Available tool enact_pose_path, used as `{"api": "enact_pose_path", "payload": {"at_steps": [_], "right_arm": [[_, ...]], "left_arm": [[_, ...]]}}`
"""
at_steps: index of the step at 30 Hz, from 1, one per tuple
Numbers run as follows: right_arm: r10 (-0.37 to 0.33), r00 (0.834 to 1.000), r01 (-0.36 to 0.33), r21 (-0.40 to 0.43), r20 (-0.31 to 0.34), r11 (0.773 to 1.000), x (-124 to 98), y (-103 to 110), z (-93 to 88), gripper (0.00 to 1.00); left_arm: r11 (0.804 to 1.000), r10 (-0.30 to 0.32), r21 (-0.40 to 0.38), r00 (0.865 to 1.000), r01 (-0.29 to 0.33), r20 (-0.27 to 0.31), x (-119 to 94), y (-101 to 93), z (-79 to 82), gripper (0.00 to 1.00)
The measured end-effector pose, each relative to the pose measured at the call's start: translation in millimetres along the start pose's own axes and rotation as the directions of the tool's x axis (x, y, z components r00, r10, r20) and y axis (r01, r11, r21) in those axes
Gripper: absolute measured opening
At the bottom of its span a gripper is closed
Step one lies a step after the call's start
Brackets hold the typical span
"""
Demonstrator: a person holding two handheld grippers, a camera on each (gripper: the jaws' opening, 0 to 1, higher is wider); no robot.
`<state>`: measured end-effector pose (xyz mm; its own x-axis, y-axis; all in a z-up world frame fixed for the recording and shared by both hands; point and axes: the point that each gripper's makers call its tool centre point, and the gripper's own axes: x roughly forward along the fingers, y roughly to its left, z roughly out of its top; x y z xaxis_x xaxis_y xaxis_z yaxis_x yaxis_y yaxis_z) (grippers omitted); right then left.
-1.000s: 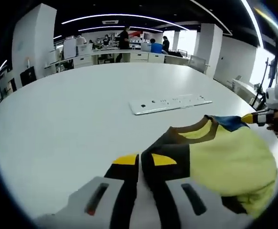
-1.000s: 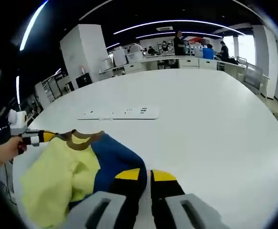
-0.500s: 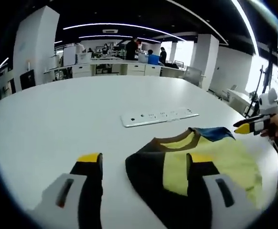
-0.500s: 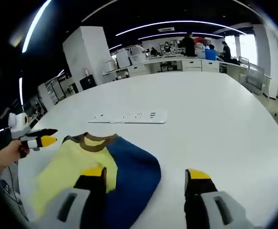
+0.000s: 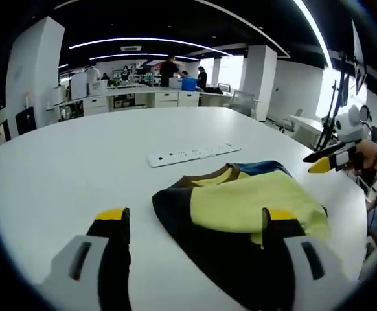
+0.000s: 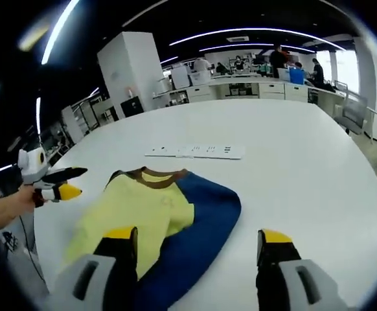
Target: Fold the garment on the visible template until the final outline fits inside the template.
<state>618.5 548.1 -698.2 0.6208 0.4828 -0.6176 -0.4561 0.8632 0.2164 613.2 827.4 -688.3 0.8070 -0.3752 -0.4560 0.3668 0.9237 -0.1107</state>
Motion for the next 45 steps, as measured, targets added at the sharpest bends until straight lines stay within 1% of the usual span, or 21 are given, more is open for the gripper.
{"api": "enact_pose_path", "payload": {"at_steps": [3,8,10,14,16,20,23,27,30,34,36,38,41,45], "right_arm": [[0.009,1.000,-0.009,-0.012,-0.004,1.000,-7,6,-7.2,0.75],[0.036,0.999,-0.037,-0.017,-0.026,0.999,-13,12,-25.0,0.74],[0.041,0.999,-0.042,-0.028,-0.033,0.999,-17,16,-31.6,0.73],[0.054,0.998,-0.055,-0.032,-0.042,0.998,-22,21,-41.3,0.72],[0.062,0.997,-0.063,-0.031,-0.041,0.998,-24,24,-44.9,0.69],[0.065,0.997,-0.067,-0.035,-0.036,0.997,-26,30,-54.6,0.68],[0.075,0.996,-0.076,-0.026,-0.041,0.997,-27,35,-63.7,0.66],[0.077,0.997,-0.078,-0.052,-0.030,0.996,-27,42,-72.6,0.62],[0.070,0.997,-0.072,-0.050,-0.032,0.996,-26,43,-81.7,0.60],[0.064,0.997,-0.065,-0.043,-0.036,0.997,-23,47,-94.7,0.56],[0.060,0.997,-0.061,-0.029,-0.039,0.998,-22,48,-100.5,0.54],[0.058,0.998,-0.059,-0.016,-0.037,0.998,-21,50,-104.8,0.51],[0.054,0.998,-0.054,-0.010,-0.025,0.998,-19,53,-108.1,0.45],[0.026,1.000,-0.026,-0.012,-0.004,1.000,-17,52,-109.6,0.37]], "left_arm": [[1.000,-0.005,0.002,1.000,0.005,-0.002,-10,-5.4,-3.7,0.81],[0.999,-0.033,0.024,0.999,0.033,-0.004,-27,-20.5,-11.0,0.80],[0.999,-0.041,0.029,0.999,0.041,0.000,-32,-24.3,-13.1,0.78],[0.999,-0.044,0.018,0.999,0.044,0.017,-39,-29.2,-16.2,0.75],[0.999,-0.046,0.015,0.999,0.046,0.017,-41,-31.2,-18.6,0.73],[0.999,-0.049,0.012,0.999,0.049,0.016,-48,-37.3,-27.0,0.70],[0.998,-0.055,0.014,0.999,0.055,0.000,-51,-40.8,-36.9,0.66],[0.998,-0.056,-0.001,0.998,0.056,-0.011,-53,-45.7,-47.5,0.64],[0.999,-0.049,-0.002,0.998,0.049,-0.027,-53,-50.0,-57.7,0.64],[0.999,-0.047,0.006,0.998,0.048,-0.044,-51,-57.0,-70.1,0.59],[0.999,-0.040,0.010,0.998,0.040,-0.048,-49,-57.4,-73.6,0.57],[0.999,-0.038,-0.002,0.998,0.038,-0.047,-47,-58.8,-76.1,0.54],[1.000,-0.030,-0.012,0.998,0.029,-0.051,-43,-60.3,-81.2,0.50],[1.000,-0.023,-0.017,0.998,0.022,-0.064,-37,-64.0,-86.2,0.43]]}}
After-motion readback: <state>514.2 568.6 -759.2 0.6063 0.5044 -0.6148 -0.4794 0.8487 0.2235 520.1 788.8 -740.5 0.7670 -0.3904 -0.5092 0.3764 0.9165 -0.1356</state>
